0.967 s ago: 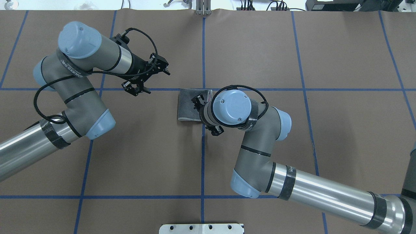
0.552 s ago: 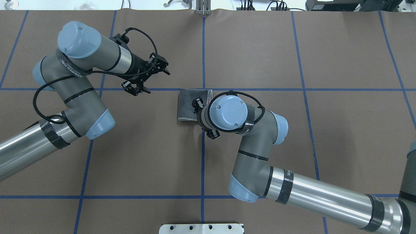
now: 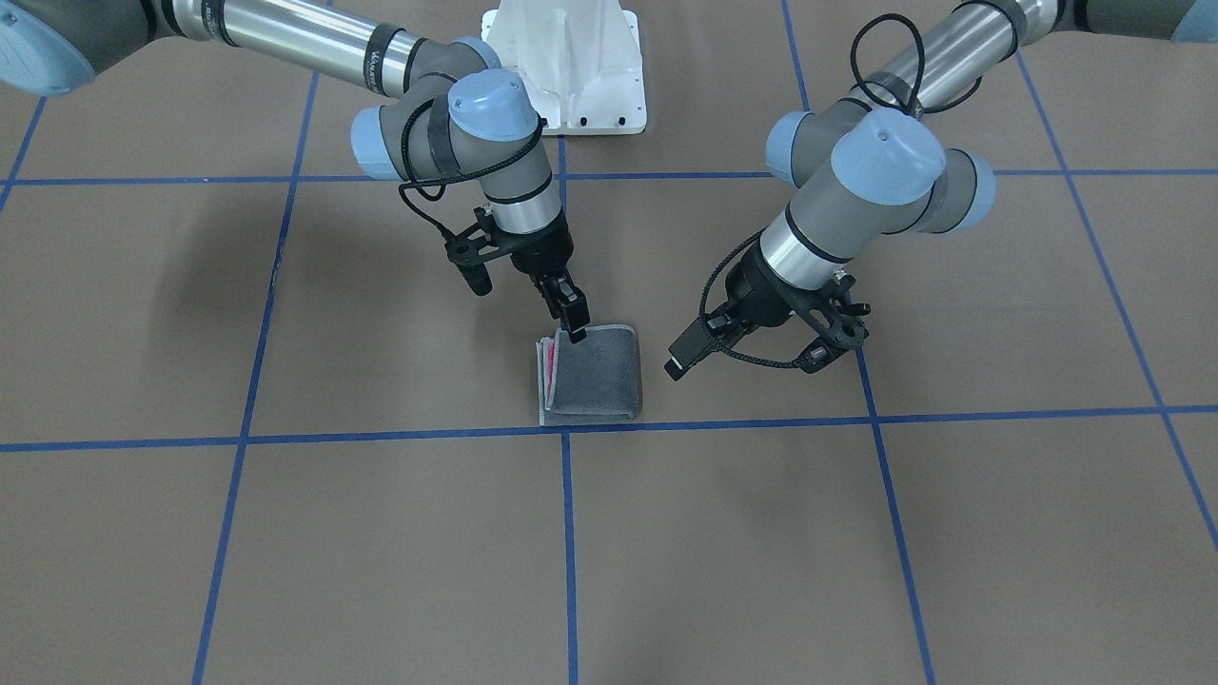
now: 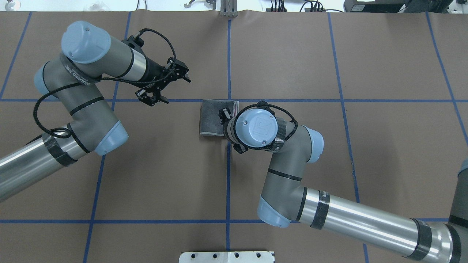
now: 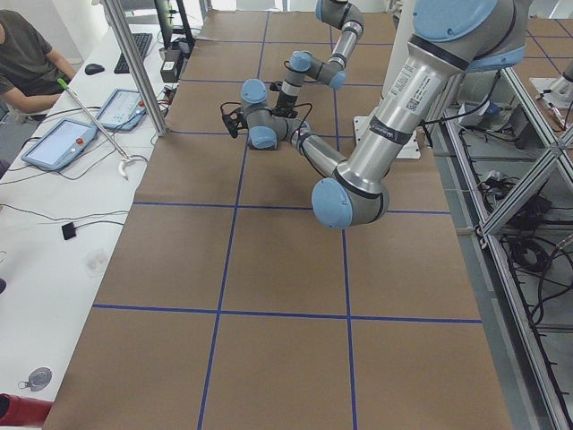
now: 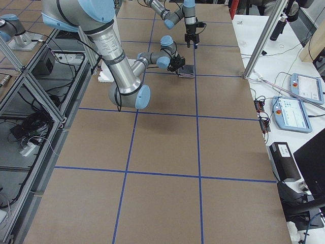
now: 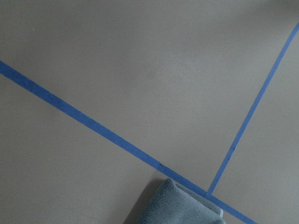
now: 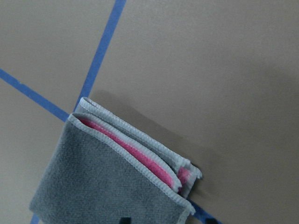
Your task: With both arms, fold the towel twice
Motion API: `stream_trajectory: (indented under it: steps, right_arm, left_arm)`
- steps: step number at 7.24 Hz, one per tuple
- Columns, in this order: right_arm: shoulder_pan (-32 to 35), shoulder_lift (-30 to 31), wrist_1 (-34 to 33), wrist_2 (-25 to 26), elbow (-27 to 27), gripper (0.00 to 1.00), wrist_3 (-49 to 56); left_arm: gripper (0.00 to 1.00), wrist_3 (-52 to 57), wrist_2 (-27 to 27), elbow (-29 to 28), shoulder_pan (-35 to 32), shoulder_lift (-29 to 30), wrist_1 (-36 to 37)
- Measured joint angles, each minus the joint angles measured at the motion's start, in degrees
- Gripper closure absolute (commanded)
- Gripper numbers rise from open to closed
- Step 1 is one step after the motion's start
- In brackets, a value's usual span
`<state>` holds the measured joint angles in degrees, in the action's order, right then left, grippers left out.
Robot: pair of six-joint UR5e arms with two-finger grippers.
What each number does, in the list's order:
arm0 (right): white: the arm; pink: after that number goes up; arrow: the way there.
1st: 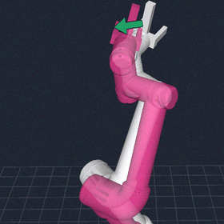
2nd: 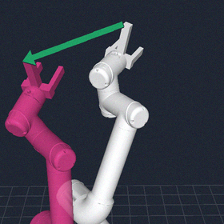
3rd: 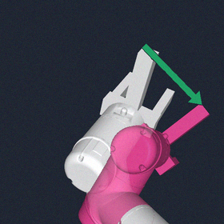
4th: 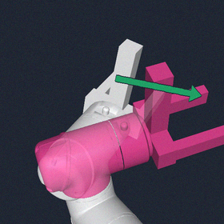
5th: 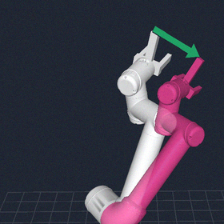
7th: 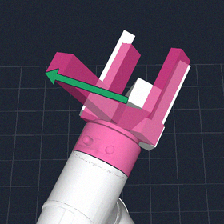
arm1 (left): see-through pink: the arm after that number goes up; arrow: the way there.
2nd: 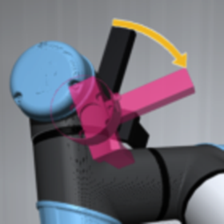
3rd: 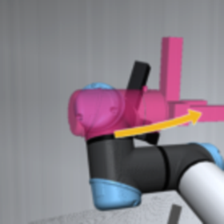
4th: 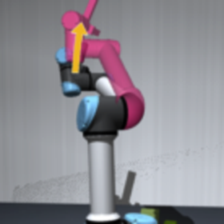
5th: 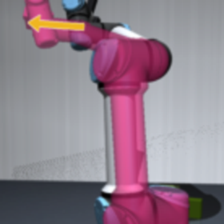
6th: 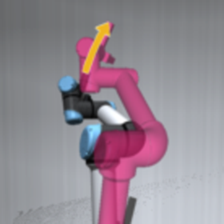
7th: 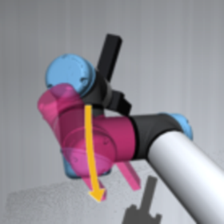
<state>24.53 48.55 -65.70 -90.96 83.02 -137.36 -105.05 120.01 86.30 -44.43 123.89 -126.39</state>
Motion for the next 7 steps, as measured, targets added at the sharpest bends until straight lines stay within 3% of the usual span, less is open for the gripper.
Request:
stream_trajectory:
  steps: [5,7]
  right_arm:
    - [-0.08,-1.02,-0.08,0.26,-1.96,0.37,0.5]
    - [-0.08,-1.95,-0.12,0.24,-3.2,0.51,0.48]
  left_arm:
    - [0.01,-0.01,0.03,0.1,-0.05,-0.05,0.0]
    - [0.01,-0.02,-0.05,0.09,-0.01,-0.05,0.0]
